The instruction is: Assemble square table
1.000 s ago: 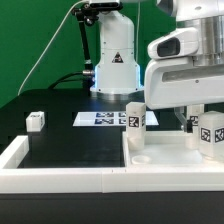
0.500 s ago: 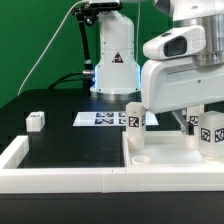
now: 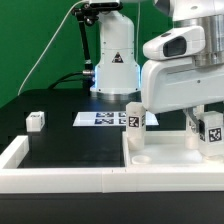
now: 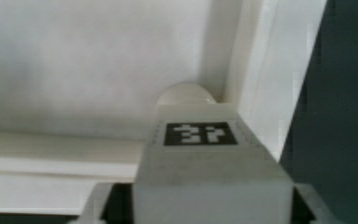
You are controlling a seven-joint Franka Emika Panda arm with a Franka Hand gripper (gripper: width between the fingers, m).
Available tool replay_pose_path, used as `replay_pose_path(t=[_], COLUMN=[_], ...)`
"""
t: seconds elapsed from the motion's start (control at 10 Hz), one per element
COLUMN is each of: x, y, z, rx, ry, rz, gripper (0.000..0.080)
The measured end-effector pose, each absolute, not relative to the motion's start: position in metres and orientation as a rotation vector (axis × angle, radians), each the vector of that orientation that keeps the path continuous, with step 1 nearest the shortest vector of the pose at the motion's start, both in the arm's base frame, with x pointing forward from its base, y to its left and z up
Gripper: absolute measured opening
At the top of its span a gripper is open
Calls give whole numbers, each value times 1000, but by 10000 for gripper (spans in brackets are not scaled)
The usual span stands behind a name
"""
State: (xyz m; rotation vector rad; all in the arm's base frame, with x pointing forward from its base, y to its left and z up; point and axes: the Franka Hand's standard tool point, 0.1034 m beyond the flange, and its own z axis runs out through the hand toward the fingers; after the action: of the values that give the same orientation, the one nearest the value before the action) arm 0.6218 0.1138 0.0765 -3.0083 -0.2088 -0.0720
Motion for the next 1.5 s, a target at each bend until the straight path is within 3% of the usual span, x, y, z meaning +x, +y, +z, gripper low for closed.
replay_pose_path(t=[0.9,1.4,1.5], x=[621,622,622], y=[113,112,112], z=[74,74,74], rx=[-2697,-2559,-2581], ry=[1283,1527,1489], rz=[53,81,77], gripper=[291,291,519])
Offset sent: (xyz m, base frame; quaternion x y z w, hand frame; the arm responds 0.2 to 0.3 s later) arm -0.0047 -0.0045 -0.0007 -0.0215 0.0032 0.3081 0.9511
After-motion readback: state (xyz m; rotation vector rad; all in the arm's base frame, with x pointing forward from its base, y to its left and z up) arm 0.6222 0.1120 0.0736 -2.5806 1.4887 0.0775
